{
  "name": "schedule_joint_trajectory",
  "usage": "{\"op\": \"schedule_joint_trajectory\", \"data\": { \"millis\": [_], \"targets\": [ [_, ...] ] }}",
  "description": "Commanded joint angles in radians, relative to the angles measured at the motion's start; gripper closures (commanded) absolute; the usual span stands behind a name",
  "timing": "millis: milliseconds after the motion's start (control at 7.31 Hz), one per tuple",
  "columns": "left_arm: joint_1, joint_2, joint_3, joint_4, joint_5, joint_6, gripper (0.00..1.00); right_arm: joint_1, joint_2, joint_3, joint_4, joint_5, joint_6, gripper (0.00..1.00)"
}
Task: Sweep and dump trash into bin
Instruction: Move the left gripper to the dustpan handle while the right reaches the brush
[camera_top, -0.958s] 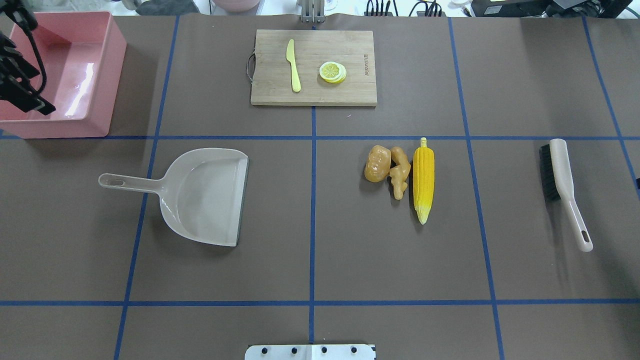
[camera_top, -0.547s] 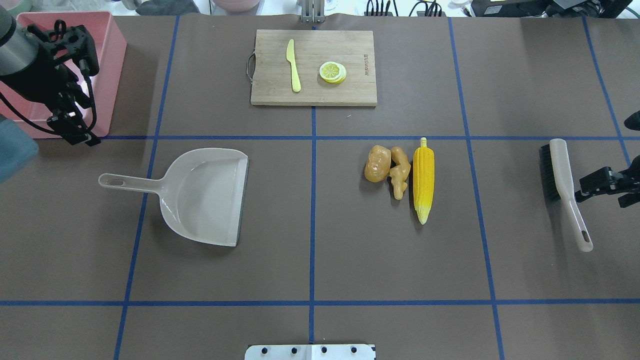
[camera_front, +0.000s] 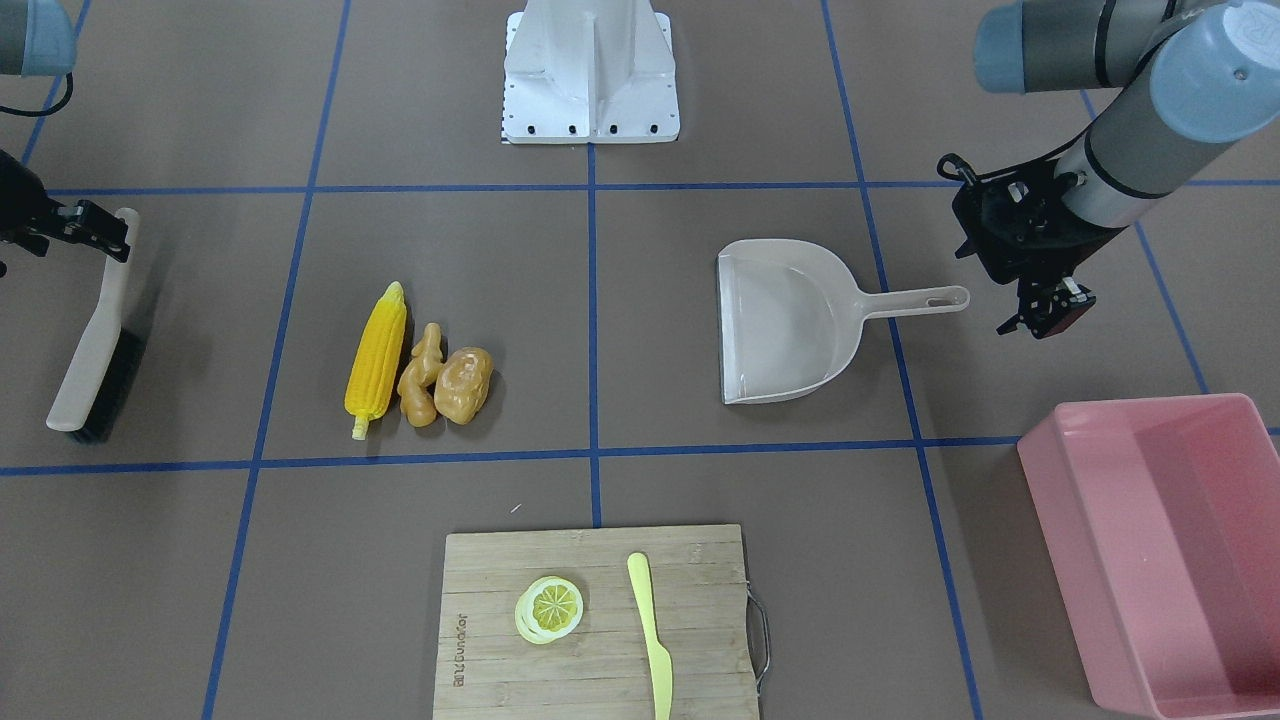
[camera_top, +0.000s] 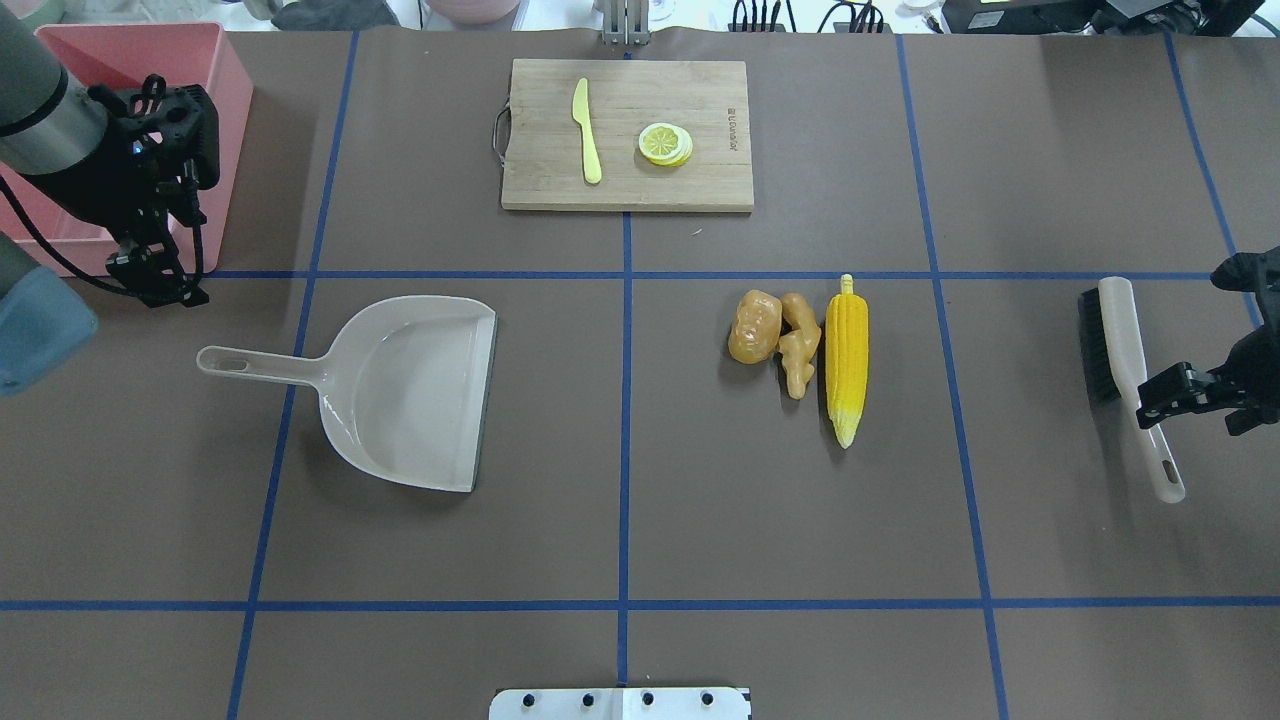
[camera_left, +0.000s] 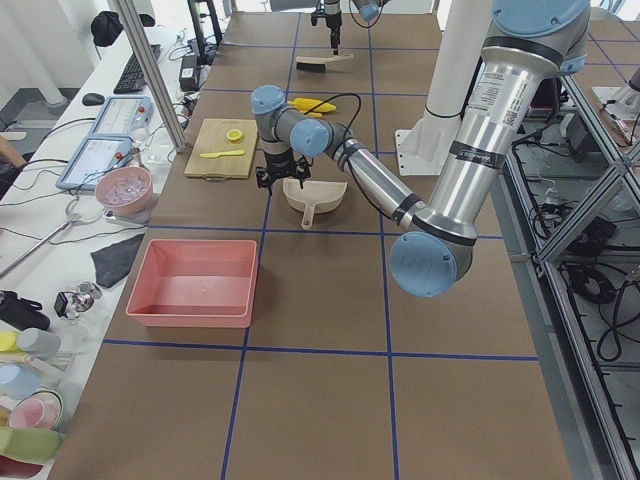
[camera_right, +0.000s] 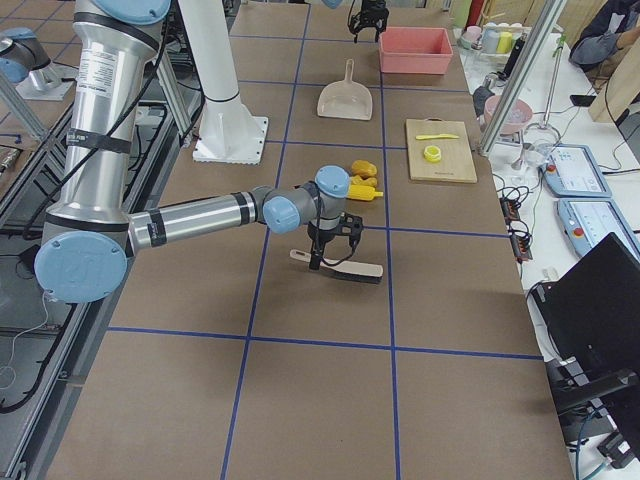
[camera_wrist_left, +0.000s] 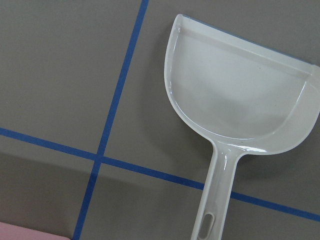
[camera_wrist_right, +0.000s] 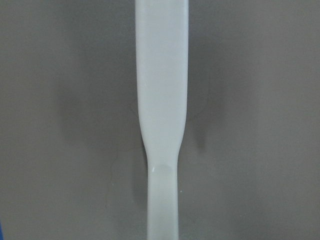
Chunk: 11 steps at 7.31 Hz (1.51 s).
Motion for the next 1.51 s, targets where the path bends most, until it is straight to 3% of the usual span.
{"op": "schedule_joint_trajectory", "data": {
  "millis": [0, 274, 547, 958, 1232, 1368],
  "targets": [
    [0.007, 0.030, -0.022, -0.005, 0.005, 0.018, 0.03, -0.032, 0.002, -0.028, 0.000, 0.004, 0.002, 0.01],
    [0.103, 0.029, -0.015, -0.052, 0.124, 0.003, 0.03, -0.056, 0.004, -0.044, 0.000, 0.004, 0.002, 0.04],
    [0.193, 0.025, -0.010, -0.086, 0.186, -0.109, 0.03, -0.075, 0.008, -0.059, 0.000, 0.004, 0.002, 0.19],
    [0.257, 0.036, 0.040, -0.163, 0.223, -0.114, 0.03, -0.076, 0.010, -0.058, -0.002, 0.011, 0.000, 0.59],
    [0.284, 0.074, 0.031, -0.186, 0.223, -0.115, 0.03, -0.077, 0.011, -0.056, 0.000, 0.013, 0.000, 0.76],
    [0.286, 0.123, 0.031, -0.262, 0.223, -0.118, 0.03, -0.077, 0.011, -0.053, 0.000, 0.013, 0.000, 0.82]
  ]
}}
